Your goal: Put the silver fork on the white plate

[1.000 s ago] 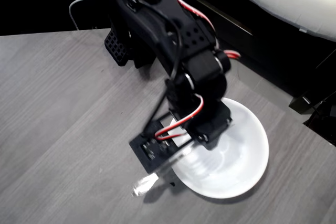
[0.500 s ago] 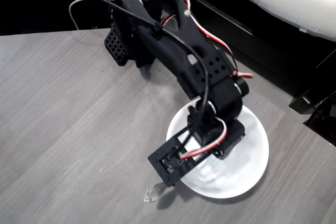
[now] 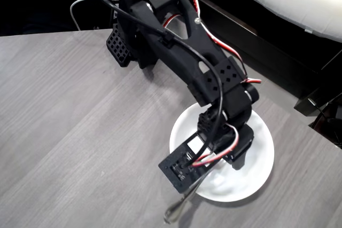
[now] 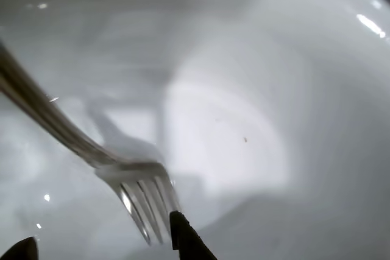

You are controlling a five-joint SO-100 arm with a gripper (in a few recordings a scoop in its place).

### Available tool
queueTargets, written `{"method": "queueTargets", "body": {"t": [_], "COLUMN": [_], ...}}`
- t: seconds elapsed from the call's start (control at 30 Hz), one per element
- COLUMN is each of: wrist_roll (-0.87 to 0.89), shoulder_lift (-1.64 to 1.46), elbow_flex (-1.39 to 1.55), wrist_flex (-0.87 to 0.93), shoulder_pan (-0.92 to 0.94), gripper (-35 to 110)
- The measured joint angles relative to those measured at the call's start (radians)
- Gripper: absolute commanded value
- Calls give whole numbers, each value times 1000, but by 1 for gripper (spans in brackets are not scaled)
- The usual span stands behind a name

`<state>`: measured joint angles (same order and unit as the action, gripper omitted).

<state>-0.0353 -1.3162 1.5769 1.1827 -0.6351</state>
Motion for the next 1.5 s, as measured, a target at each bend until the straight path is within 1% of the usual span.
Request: {"method": "queueTargets", "body": {"t": [0.2, 0.33, 0.43, 0.47, 0.5, 0.53, 0.67, 0.87, 1.0, 1.5], "wrist_roll": [0, 0, 0, 6, 15, 8, 23, 17, 21, 61], "shoulder_lift": [-74, -198, -276, -313, -350, -394, -640, -931, -1140, -1531], "elbow_flex": [0, 0, 0, 2, 0, 6, 161, 446, 657, 1117], "wrist_flex": [49, 100, 143, 187, 193, 183, 195, 106, 38, -81], "shoulder_pan": [12, 60, 107, 132, 149, 181, 365, 548, 563, 569], "gripper": [27, 26, 18, 9, 0, 0, 0, 0, 0, 0]}}
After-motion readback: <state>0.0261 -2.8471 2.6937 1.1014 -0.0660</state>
